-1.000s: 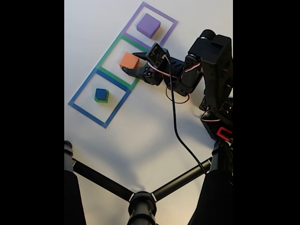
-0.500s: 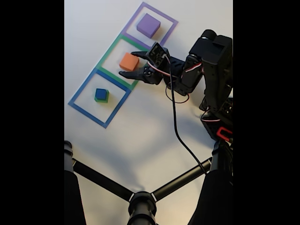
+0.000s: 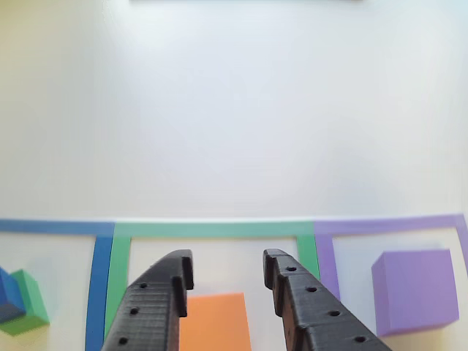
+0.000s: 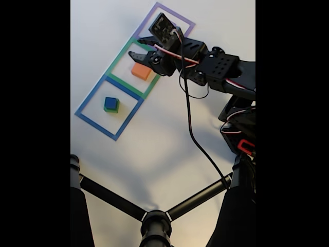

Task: Tower of hanoi

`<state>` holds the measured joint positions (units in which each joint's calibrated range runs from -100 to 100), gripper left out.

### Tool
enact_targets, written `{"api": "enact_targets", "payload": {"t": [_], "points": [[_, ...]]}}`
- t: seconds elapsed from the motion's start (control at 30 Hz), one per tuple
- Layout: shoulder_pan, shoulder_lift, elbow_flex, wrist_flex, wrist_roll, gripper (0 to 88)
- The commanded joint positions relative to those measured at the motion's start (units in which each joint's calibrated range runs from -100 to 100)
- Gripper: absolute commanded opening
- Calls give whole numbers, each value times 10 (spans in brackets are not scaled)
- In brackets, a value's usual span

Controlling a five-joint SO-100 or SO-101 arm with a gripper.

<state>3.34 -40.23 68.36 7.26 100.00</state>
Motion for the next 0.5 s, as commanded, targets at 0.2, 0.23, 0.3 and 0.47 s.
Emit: {"api": "enact_targets", "payload": {"t": [0.2,0.23,0.3,0.47], "points": [[-11,-113,-397,611,0,4],[-19,-107,-451,671,0,1],[-35,-96,-540,768,0,1],[-77,-87,-671,907,-72,3]]}}
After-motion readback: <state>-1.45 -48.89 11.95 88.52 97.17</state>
